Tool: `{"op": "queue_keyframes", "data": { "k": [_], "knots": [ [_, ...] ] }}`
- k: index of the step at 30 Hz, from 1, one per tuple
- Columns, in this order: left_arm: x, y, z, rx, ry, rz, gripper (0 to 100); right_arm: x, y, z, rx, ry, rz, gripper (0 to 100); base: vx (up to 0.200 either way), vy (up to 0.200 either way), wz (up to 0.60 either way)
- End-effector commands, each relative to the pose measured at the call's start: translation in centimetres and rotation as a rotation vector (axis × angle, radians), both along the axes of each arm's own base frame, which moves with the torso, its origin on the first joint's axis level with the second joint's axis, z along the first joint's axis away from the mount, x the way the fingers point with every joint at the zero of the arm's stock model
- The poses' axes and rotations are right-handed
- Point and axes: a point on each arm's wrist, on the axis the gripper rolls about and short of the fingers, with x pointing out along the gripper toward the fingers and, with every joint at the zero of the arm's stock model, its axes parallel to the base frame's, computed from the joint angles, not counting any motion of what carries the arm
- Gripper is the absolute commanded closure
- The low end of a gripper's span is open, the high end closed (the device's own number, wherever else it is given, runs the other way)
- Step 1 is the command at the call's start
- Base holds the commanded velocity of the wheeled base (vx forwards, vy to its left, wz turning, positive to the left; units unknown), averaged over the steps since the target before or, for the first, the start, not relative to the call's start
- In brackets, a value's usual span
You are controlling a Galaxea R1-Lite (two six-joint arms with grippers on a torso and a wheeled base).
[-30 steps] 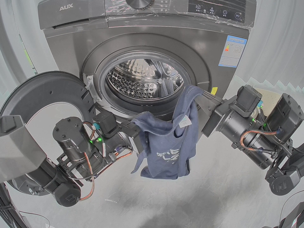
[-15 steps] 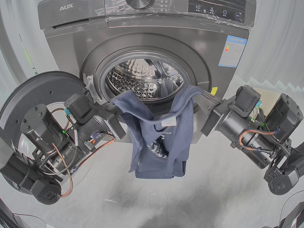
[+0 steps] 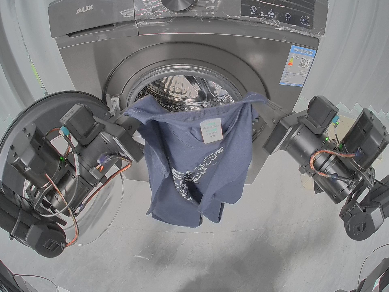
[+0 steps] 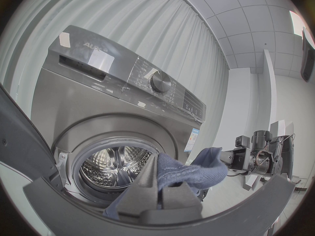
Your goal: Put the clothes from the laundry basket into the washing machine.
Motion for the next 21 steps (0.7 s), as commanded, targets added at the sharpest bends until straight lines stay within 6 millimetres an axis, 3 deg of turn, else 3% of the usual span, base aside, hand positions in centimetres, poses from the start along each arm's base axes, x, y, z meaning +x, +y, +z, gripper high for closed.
{"op": "queue_keyframes", "data": {
  "k": [1, 9, 21],
  "knots": [
    [-0.3, 0.4, 0.5, -0.010, -0.017, 0.007, 100, 0.1, 0.0, 0.8, 0.022, -0.025, -0.005, 100, 0.000, 0.000, 0.00],
    [-0.4, 0.4, 0.8, 0.008, -0.045, 0.021, 100, 0.0, 0.1, 1.6, 0.039, -0.048, -0.001, 100, 0.000, 0.000, 0.00],
    [-0.6, 1.4, 3.3, -0.043, -0.126, 0.049, 100, -0.6, -0.1, 2.6, 0.058, -0.076, 0.003, 100, 0.000, 0.000, 0.00]
  ]
}}
